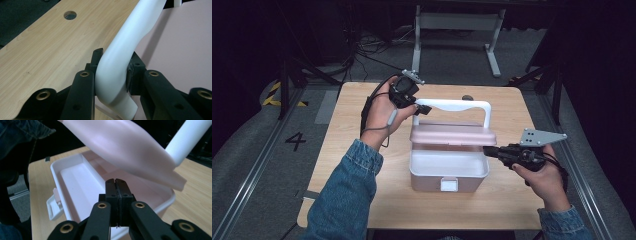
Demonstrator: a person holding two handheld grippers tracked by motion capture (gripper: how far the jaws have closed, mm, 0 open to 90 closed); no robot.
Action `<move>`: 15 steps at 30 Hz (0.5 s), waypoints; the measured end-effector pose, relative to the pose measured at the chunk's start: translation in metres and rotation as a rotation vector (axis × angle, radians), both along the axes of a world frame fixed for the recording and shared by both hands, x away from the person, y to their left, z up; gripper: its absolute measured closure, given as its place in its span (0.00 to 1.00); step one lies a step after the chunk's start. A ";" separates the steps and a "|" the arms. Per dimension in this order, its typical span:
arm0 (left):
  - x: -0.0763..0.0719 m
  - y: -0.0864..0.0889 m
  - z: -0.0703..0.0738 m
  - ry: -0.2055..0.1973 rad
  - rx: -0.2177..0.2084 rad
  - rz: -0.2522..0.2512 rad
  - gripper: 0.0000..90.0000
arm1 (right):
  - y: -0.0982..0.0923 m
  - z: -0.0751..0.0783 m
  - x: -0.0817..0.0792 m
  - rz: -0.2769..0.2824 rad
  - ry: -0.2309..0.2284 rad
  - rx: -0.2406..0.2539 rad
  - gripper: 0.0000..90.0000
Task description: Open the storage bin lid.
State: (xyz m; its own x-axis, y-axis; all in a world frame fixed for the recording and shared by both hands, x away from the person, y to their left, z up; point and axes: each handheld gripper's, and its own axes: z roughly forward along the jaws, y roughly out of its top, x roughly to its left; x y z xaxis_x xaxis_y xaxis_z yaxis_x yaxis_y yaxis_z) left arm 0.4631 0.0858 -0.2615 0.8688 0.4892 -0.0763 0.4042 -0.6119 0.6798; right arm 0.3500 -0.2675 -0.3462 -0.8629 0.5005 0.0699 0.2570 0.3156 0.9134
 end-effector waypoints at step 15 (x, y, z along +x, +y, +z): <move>0.002 0.000 -0.002 -0.013 -0.020 0.026 0.78 | -0.003 -0.006 0.011 -0.058 -0.029 0.171 1.00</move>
